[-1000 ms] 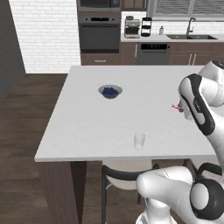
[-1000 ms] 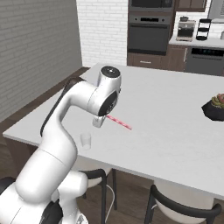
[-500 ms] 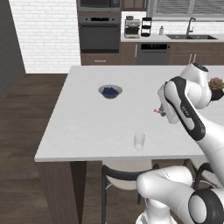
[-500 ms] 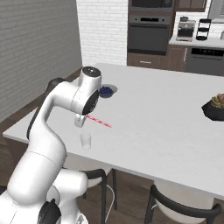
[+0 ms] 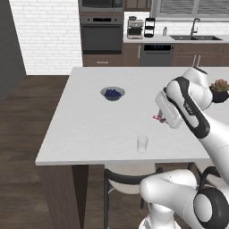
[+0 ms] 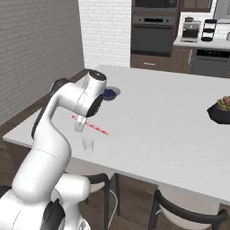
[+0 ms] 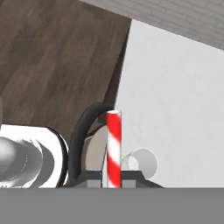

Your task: Take a straw from the drawer in front and place it inside the glass cup on the dining counter.

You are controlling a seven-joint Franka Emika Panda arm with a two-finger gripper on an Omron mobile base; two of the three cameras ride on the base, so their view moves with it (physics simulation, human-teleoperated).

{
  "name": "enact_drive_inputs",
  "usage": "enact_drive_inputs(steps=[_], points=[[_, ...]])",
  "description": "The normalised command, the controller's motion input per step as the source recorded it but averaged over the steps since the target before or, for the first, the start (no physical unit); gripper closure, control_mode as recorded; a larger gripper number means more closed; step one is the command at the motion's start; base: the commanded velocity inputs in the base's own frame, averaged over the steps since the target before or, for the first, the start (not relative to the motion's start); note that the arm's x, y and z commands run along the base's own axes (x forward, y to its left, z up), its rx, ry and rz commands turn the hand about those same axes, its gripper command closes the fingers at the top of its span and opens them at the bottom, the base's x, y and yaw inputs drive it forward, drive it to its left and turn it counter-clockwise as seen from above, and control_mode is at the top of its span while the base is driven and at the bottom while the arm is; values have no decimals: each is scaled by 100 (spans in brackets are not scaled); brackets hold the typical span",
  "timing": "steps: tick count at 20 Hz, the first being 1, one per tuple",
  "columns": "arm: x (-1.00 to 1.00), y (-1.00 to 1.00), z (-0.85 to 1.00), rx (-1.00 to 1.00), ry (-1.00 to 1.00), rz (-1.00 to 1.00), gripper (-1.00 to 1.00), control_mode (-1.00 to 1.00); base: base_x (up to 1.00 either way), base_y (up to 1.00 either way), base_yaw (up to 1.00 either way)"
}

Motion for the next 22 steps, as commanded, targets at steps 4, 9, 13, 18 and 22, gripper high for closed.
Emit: enact_drive_inputs(steps=[4,9,13,18,22], points=[[2,21,5,26,24,10,100,-100,0,0,0],[0,8,0,29,5,13,100,-100,0,0,0],[0,0,-3,34,-3,10,100,-100,0,0,0],[0,7,-19,32,-7,9,100,-100,0,0,0],[11,10,-1,24,-1,5,100,-100,0,0,0]])
